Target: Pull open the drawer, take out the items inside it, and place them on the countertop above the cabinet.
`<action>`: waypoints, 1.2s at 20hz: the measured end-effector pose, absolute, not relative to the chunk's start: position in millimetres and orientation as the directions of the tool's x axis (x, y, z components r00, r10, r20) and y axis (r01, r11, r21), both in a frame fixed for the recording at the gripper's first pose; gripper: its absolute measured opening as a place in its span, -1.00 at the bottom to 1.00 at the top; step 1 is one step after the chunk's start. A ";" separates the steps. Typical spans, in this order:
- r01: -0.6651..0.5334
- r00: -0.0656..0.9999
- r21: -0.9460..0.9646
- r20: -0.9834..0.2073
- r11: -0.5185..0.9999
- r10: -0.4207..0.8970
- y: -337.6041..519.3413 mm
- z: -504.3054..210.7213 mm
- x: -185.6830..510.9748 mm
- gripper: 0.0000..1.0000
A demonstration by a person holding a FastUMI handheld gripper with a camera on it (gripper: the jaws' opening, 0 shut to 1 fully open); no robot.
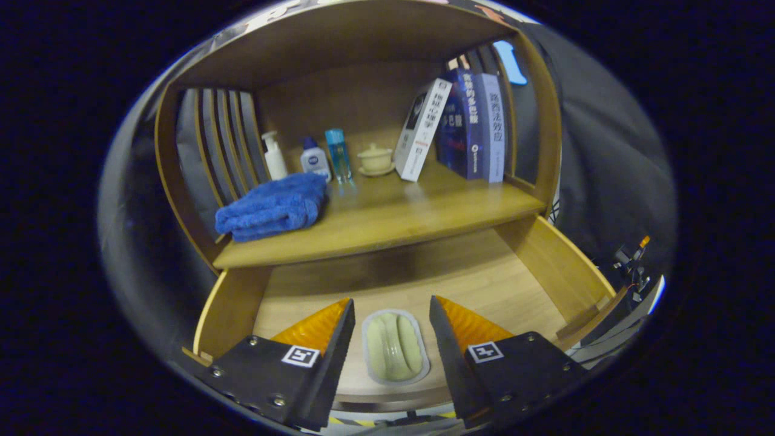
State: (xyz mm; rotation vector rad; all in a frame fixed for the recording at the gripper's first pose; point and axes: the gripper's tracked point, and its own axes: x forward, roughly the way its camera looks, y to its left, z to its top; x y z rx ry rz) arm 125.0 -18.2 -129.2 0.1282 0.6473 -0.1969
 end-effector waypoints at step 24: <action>0.125 0.577 -0.027 -0.811 0.992 -0.095 -10.3 -209.2 117.0 -0.64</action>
